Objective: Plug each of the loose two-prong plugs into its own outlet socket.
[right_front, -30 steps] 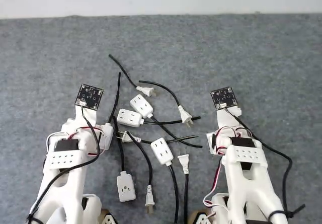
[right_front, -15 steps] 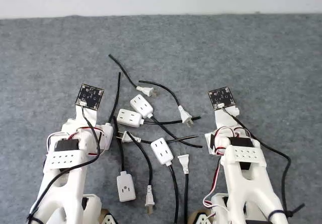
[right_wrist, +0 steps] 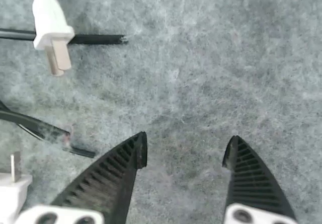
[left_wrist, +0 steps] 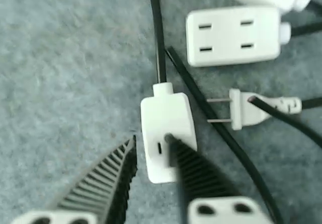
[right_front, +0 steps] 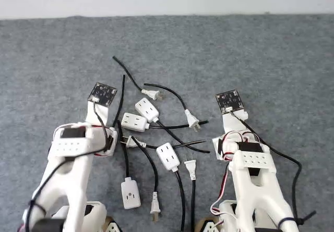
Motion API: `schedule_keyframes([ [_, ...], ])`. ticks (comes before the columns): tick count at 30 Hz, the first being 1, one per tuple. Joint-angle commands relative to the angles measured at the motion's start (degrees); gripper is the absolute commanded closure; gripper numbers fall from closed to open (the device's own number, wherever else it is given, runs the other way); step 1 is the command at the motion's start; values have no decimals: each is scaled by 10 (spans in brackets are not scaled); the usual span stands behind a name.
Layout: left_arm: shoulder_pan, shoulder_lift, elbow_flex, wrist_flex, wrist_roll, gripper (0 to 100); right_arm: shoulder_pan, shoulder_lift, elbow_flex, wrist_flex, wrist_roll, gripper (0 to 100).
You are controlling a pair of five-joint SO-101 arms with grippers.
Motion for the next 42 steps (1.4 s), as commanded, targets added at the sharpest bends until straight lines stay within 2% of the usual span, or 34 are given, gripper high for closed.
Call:
schedule_keyframes([
  [1, 4, 67, -43, 21, -37, 714, -7, 5, -31, -9, 8, 751],
  [5, 4, 69, -40, 11, -62, 695, -8, 5, -31, -9, 8, 751],
  [14, 4, 58, -38, 4, -62, 695, -8, 5, -31, -7, 8, 751],
  [19, 3, 58, -17, -32, -62, 695, -8, 5, -30, -6, 8, 751],
  [29, 2, 59, -15, -33, -62, 701, -8, 5, -30, -6, 8, 751],
  [31, 2, 59, -15, -33, -63, 751, -8, 5, -30, -6, 8, 751],
  [35, -8, 59, -15, -33, -63, 975, -8, 5, -30, -7, 8, 751],
  [36, -17, 59, -15, -35, -62, 998, -8, 5, -30, -7, 8, 751],
  [42, -41, 58, -15, -49, -61, 989, -8, 5, -30, -7, 8, 751],
])
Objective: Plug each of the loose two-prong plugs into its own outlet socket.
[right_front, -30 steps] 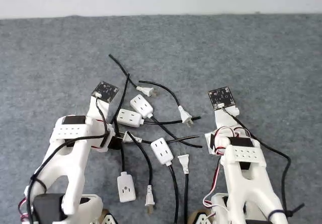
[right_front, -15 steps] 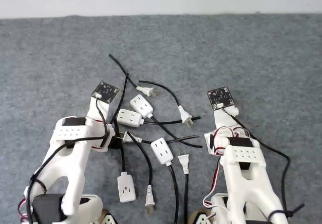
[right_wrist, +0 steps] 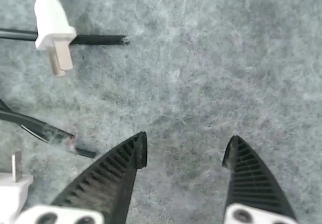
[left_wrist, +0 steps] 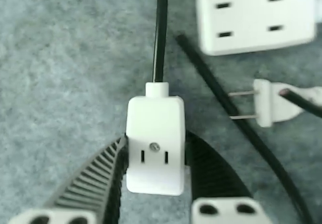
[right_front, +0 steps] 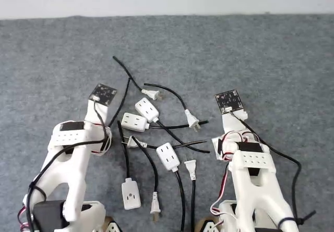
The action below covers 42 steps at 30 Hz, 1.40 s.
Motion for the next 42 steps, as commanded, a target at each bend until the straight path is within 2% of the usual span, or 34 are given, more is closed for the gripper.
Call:
schedule_keyframes([
  [1, -6, -15, -4, -12, -4, 989, -6, 5, -30, -7, 8, 751],
  [8, -6, -62, -3, 11, -4, 988, -6, 5, -30, -7, 8, 751],
  [12, -9, -201, 61, 0, 7, 988, -6, 5, -30, -8, 7, 751],
  [16, -8, -395, 154, -10, 8, 988, -6, 5, -30, -7, 7, 751],
  [19, -9, -518, 183, 34, 6, 988, -6, 5, -30, -7, 7, 751],
  [22, -8, -584, 186, 76, 6, 988, -6, 5, -30, -6, 7, 751],
  [38, -9, -595, 215, 51, 6, 988, -6, 0, -34, -4, 8, 751],
  [42, -9, -595, 218, 50, 5, 988, -32, 5, -78, 51, 60, 751],
])
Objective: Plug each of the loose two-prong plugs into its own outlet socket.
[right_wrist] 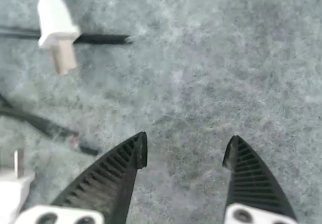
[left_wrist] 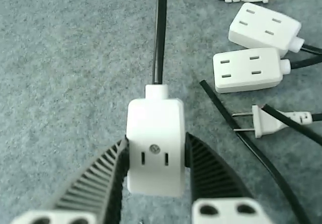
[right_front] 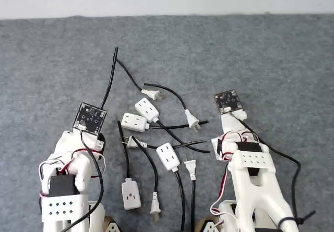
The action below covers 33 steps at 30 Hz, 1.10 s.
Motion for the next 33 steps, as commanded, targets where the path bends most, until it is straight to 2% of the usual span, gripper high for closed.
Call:
schedule_keyframes([
  [1, -1, -11, -4, -22, 5, 988, -41, 5, -90, 71, 60, 751],
  [6, -1, -11, -3, -22, 5, 988, -88, 6, -225, 185, 101, 750],
  [10, -1, -12, 0, -23, 5, 988, -108, 8, -305, 211, 106, 750],
  [14, -1, -12, 15, -49, 5, 988, -157, 60, -346, 239, 158, 750],
  [26, -1, -11, 18, -51, 5, 988, -169, 356, -520, 244, 164, 750],
  [33, -1, -11, 19, -51, 5, 988, -180, 460, -565, 244, 159, 750],
])
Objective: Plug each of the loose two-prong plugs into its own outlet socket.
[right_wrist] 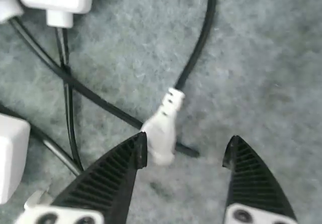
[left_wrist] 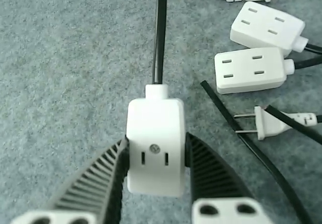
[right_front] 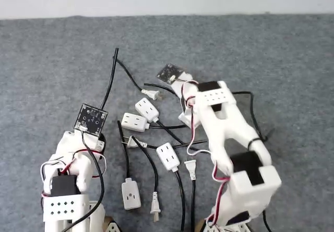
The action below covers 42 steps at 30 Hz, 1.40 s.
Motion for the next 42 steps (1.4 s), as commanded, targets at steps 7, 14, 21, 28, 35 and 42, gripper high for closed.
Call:
schedule_keyframes([
  [7, -1, -9, -8, -19, 5, 988, -47, 27, -33, -22, 6, 750],
  [14, -1, -9, -8, -19, 5, 988, -55, 47, -36, -28, 6, 753],
  [21, 0, -10, 4, -38, 5, 988, -56, 51, -35, -29, -26, 856],
  [28, 2, -10, 10, -43, 5, 988, -54, 51, -31, -33, -26, 973],
  [35, 2, -12, 12, -44, 5, 988, -56, 51, -22, -33, -28, 991],
  [42, 2, -11, 17, -58, 5, 987, -53, 51, -22, -33, -29, 991],
])
